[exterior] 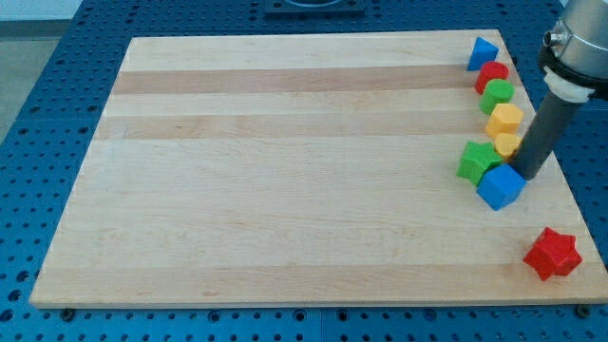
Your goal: Slide the blue cube below green star
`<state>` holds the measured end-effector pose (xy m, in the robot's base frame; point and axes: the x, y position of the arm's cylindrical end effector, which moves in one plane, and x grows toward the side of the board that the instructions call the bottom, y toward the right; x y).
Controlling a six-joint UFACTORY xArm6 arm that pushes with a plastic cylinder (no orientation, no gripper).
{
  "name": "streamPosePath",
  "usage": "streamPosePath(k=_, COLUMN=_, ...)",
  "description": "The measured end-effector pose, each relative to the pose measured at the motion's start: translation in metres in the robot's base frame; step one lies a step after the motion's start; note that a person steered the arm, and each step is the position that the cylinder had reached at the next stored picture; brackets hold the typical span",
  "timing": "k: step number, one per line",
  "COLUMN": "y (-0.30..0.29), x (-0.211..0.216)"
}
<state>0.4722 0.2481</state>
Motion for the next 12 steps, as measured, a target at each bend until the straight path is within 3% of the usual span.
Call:
streamPosePath(k=6, y=0.019, x=0.025)
streamPosePath(k=10, y=-0.029, x=0.030)
streamPosePath(k=12, y=-0.029, x=0.060)
